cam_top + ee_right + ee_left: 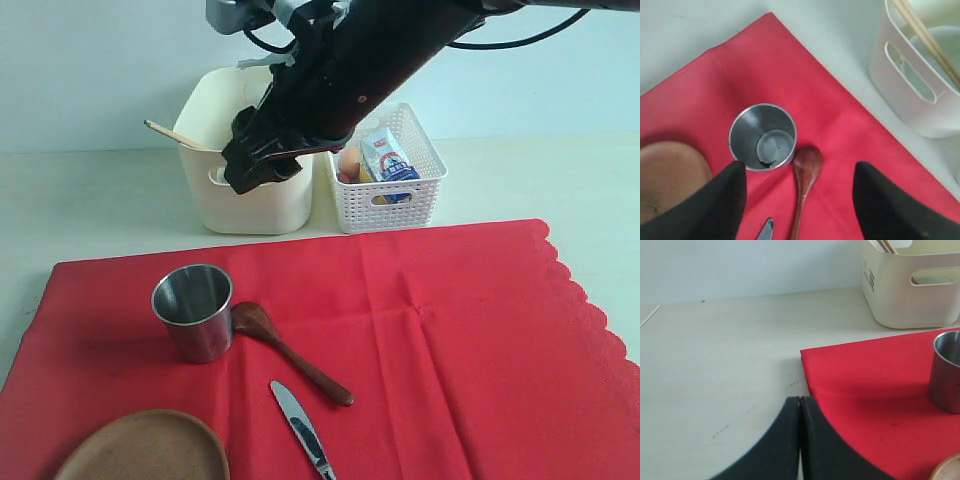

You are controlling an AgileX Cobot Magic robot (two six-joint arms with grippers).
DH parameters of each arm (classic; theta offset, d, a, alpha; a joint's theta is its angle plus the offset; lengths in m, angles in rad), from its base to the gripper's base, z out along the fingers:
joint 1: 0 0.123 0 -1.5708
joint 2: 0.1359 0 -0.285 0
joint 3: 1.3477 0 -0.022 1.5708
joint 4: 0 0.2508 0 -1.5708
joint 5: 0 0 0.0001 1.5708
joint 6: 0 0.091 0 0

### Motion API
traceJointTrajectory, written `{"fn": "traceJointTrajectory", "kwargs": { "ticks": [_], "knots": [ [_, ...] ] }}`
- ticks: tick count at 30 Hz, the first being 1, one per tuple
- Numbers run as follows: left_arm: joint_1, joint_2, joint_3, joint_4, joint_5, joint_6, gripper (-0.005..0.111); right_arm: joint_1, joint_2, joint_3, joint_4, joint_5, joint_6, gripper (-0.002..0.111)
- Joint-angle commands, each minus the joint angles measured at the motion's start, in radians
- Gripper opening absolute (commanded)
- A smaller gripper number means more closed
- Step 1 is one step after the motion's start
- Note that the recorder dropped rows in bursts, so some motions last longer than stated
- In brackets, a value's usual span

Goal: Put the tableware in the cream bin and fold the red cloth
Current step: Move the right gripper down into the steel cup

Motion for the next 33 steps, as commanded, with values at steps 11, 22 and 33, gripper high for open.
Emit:
{"fn": "traceJointTrajectory", "kwargs": {
  "ticks": [11,22,33],
  "knots": [
    [-0.002,-0.006,0.003,0.003,-0.008,0.000,0.000,-0.003,0.009,0.035,0.080,-0.004,0.047,0.059],
    [-0.002,-0.006,0.003,0.003,-0.008,0.000,0.000,-0.003,0.087,0.035,0.305,-0.085,-0.044,0.059],
    [-0.002,-0.006,0.003,0.003,-0.008,0.000,0.000,-0.003,0.133,0.030,0.162,-0.076,-0.174,0.059]
  ]
}}
